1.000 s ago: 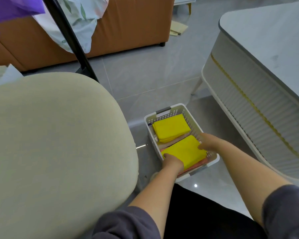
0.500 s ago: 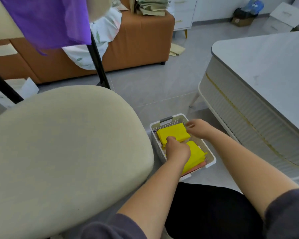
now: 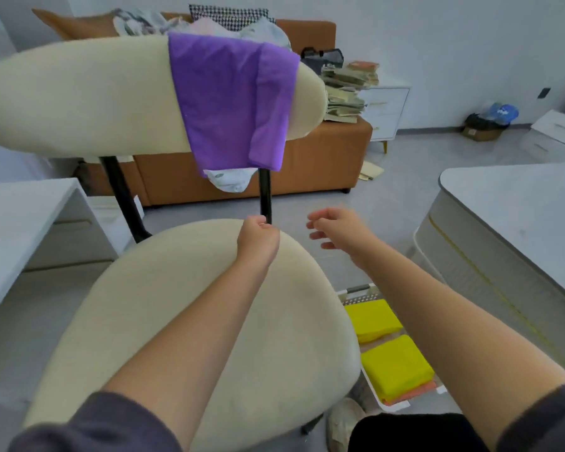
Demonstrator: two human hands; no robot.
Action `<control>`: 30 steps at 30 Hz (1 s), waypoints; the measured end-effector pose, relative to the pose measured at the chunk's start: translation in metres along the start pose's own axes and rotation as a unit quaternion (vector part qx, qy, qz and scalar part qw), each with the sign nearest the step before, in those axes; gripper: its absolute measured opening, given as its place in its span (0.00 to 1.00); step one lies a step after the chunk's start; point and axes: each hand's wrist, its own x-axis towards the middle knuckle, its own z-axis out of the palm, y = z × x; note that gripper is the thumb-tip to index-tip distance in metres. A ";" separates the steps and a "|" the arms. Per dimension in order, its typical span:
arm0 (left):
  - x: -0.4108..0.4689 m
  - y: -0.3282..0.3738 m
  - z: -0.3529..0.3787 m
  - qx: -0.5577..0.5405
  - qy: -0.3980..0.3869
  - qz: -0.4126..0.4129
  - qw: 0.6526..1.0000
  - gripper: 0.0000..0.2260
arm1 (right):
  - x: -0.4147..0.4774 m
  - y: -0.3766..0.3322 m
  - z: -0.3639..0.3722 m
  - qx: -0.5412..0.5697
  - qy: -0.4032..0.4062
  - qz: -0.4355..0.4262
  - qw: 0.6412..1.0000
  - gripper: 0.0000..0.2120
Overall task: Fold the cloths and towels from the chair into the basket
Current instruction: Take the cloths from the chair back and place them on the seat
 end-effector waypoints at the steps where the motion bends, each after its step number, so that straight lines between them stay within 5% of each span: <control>1: 0.012 0.003 -0.011 -0.011 0.014 0.005 1.000 0.19 | 0.005 -0.008 0.008 0.011 -0.005 -0.002 1.000 0.08; 8: 0.090 0.027 -0.060 -0.154 0.091 0.019 0.984 0.26 | 0.048 -0.062 0.044 0.140 0.048 -0.042 0.988 0.28; 10: 0.108 0.036 -0.068 -0.203 0.106 0.022 0.973 0.30 | 0.062 -0.073 0.050 0.147 0.067 -0.059 0.985 0.23; 12: 0.121 0.044 -0.073 -0.218 0.105 0.032 0.970 0.16 | 0.072 -0.079 0.054 0.134 0.096 -0.073 0.984 0.13; 13: 0.126 0.047 -0.075 -0.202 0.111 0.042 0.972 0.04 | 0.075 -0.079 0.055 0.131 0.104 -0.076 0.983 0.11; 21: 0.094 -0.010 -0.082 -0.037 0.106 0.086 0.990 0.08 | 0.041 -0.036 0.058 0.179 0.070 0.003 0.981 0.09; 30: -0.025 -0.079 -0.120 0.146 0.066 0.003 0.987 0.11 | -0.053 0.036 0.077 0.214 0.000 0.174 0.961 0.12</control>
